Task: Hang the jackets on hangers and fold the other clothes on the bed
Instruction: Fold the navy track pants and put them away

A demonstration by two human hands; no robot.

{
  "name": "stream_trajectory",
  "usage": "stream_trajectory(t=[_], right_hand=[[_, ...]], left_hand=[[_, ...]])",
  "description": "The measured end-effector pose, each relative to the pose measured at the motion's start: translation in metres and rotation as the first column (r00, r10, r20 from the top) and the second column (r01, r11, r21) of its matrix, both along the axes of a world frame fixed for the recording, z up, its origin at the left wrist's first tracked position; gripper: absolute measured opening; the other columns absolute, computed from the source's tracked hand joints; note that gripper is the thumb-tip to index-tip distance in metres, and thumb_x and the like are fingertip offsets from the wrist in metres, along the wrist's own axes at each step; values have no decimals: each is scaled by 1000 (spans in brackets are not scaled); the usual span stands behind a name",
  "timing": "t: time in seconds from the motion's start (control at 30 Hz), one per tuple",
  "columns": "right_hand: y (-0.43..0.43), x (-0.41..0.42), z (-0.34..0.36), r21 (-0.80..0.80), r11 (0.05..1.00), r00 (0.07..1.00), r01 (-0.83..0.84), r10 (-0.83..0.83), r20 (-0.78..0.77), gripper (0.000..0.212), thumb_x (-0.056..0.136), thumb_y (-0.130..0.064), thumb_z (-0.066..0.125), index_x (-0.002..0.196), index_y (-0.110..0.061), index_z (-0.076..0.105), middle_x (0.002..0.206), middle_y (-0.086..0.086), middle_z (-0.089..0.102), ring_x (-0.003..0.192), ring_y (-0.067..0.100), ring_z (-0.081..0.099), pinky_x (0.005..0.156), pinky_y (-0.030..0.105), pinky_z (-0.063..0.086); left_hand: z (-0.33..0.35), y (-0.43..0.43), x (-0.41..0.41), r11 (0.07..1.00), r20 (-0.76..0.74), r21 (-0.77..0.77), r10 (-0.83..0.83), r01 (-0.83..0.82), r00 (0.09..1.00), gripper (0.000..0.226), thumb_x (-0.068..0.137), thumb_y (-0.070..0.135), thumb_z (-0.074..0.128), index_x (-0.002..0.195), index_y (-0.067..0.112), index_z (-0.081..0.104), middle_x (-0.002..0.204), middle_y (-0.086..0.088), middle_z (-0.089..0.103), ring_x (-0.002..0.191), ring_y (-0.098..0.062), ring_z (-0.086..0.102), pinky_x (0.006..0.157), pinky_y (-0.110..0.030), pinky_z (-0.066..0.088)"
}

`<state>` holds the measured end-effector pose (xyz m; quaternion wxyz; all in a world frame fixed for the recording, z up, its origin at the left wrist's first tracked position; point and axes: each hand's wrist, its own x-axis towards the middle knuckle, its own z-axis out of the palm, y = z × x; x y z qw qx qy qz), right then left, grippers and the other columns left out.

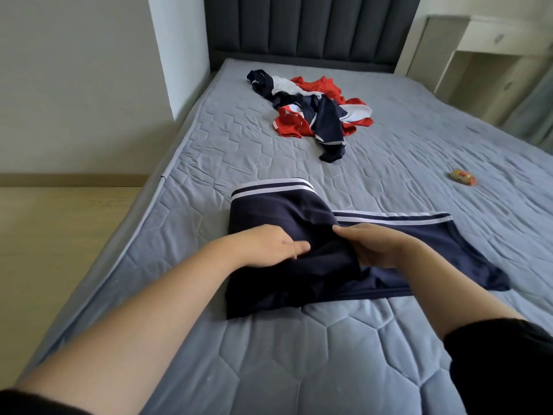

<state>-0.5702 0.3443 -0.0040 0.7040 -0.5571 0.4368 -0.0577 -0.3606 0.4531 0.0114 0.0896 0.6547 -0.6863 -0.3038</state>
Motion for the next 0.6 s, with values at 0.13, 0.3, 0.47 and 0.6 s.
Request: stream_trajectory(t=[0.13,0.3,0.47,0.6], right_hand=[[0,-13,-1,-129,990,998,50,-45,43,25,99,-5,39,101,-9,63,85,9,57,68,18,47,57,26,39],[23,-24,4,-400,912,995,-92,64,-83,53,81,23,46,121,-12,51,109,9,62,87,19,61,65,26,51],[53,-35,-5,-729,632,928,-263,-43,-371,47,75,0,70,109,-29,59,82,-1,61,74,14,59,71,22,49],[61,-30,-12,-846,429,880,-316,-200,-430,22,76,-16,72,96,-22,65,84,-8,58,83,17,58,77,30,47]], left_hand=[[-4,-2,-13,982,-24,-172,75,-78,997,45,94,51,46,82,14,68,80,0,66,82,-19,59,78,-32,43],[-6,9,-41,966,324,-236,-28,109,946,42,75,66,60,89,26,58,94,6,65,87,-20,57,72,-32,42],[-19,18,-43,885,428,-409,-30,223,903,20,85,43,56,87,23,50,101,2,63,96,-26,59,74,-33,43],[-27,19,-42,711,367,-623,-103,326,925,22,67,19,75,80,14,59,74,-2,58,67,-29,62,52,-31,44]])
